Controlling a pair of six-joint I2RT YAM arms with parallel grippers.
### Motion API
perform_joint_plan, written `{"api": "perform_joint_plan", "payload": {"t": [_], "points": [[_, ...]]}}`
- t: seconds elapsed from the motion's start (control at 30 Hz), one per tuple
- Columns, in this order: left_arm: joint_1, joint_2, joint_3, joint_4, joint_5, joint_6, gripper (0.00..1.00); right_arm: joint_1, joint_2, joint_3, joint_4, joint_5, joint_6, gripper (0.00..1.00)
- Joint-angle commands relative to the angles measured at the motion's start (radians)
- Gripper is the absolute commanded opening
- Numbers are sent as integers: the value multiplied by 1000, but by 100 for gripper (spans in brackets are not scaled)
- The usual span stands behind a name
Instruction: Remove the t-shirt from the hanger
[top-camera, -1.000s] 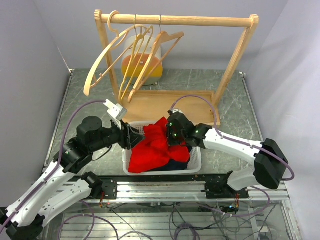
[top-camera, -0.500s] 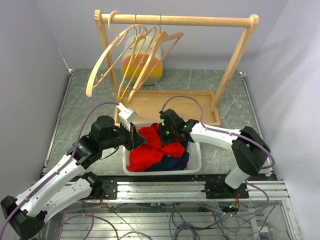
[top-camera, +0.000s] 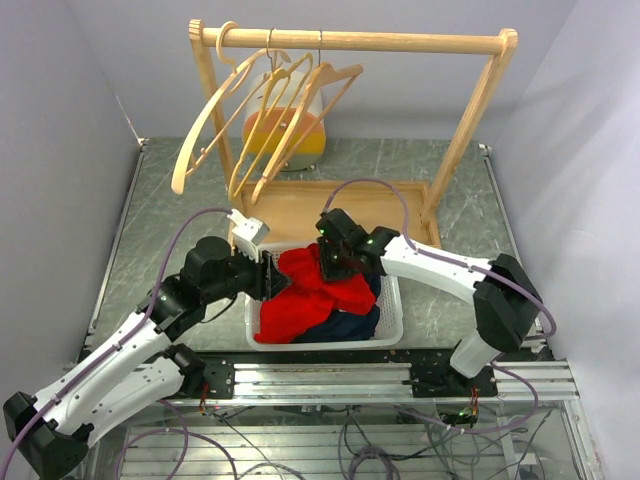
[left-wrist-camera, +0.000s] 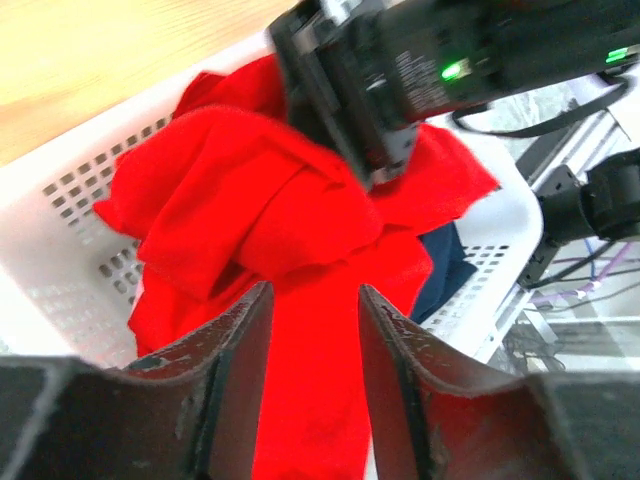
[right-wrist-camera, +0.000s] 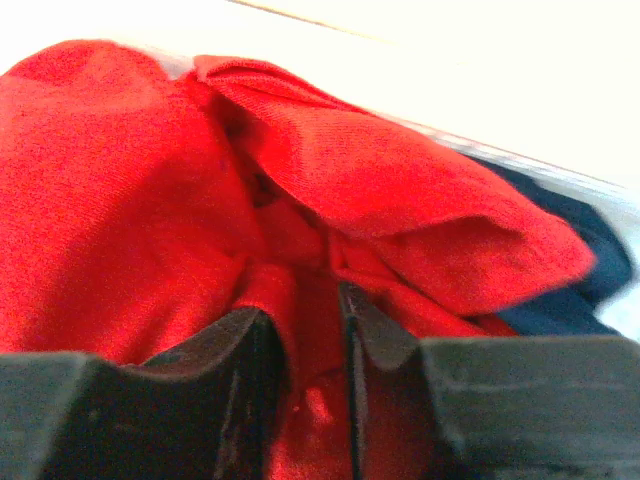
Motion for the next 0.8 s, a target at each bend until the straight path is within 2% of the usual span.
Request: {"api": "perform_joint_plan", "payload": {"t": [0.0, 0.13, 0.5, 0.6, 0.77], "points": [[-2, -28, -38, 27, -133, 4, 52, -3, -75, 82, -226, 195, -30, 30], [-1, -54, -81, 55, -190, -32, 58, -4, -136, 147, -286, 238, -32, 38], [-1, -137, -176, 98, -359, -126, 57, -29, -333, 178, -362, 344, -7, 45], [0, -176, -189, 77, -431, -157, 57, -170, -425, 128, -347, 307, -7, 45], [5, -242, -221, 51, -547, -211, 59, -525, -535, 39, -307, 156, -121, 46]]}}
